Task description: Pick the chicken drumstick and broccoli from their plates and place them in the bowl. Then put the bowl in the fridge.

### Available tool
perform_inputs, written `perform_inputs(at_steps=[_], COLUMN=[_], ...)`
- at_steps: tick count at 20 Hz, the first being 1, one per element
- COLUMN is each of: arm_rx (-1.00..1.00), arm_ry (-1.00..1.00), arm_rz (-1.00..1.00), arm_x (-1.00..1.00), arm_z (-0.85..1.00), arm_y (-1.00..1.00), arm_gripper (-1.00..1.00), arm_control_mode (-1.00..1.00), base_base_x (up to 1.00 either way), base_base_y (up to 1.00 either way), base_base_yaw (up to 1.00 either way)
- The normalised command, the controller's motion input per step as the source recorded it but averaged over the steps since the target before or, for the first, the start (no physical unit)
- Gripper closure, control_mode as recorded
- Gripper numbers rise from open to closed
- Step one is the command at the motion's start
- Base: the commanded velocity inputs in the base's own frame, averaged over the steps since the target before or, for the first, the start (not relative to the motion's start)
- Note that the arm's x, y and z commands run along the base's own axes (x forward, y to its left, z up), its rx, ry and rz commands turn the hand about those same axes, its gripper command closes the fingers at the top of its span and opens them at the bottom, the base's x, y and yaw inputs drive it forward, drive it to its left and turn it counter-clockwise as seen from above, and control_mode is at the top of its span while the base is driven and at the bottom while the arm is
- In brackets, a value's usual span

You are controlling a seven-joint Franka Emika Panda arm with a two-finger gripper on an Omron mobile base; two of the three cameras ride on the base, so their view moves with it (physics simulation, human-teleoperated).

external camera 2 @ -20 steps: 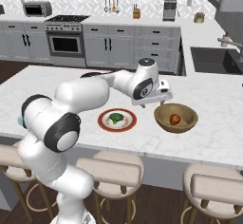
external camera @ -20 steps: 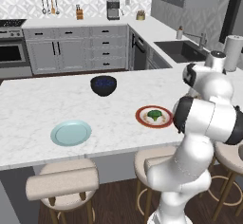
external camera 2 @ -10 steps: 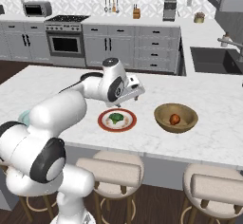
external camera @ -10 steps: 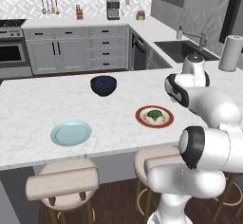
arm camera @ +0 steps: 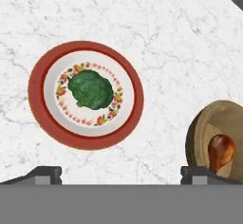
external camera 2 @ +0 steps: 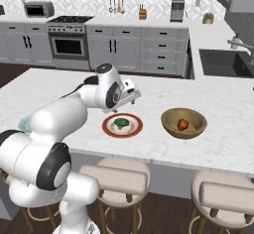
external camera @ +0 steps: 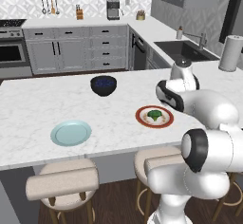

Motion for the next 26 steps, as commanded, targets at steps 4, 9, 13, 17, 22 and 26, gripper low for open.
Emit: perform_inputs(at_steps=[4,9,13,17,22,26], arm_rx=[-0.16,-0.19,-0.05,-0.01,-0.01,-0.01], arm_ry=[0.0,0.0,0.0,0.0,0.0,0.0], arm_rz=[0.08,0.09,0.11,0.07,0.05,0.03], arm_x=[0.01,0.02,0.12,0.15,0.37,0.45], arm_z=[-0.49,-0.51,-0.27,-0.32,-0.28,-0.32], arm_y=[0.68,0.72,0.23,0.0,0.0,0.0], arm_gripper=[-1.0,-1.0,-1.0,-1.0,-1.0,-1.0], arm_control_mode=[-1.0,-1.0,-1.0,-1.0,-1.0,-1.0], base_base_x=[0.0,0.0,0.0,0.0,0.0,0.0], base_base_y=[0.0,0.0,0.0,0.0,0.0,0.0], base_base_yaw=[0.0,0.0,0.0,0.0,0.0,0.0])
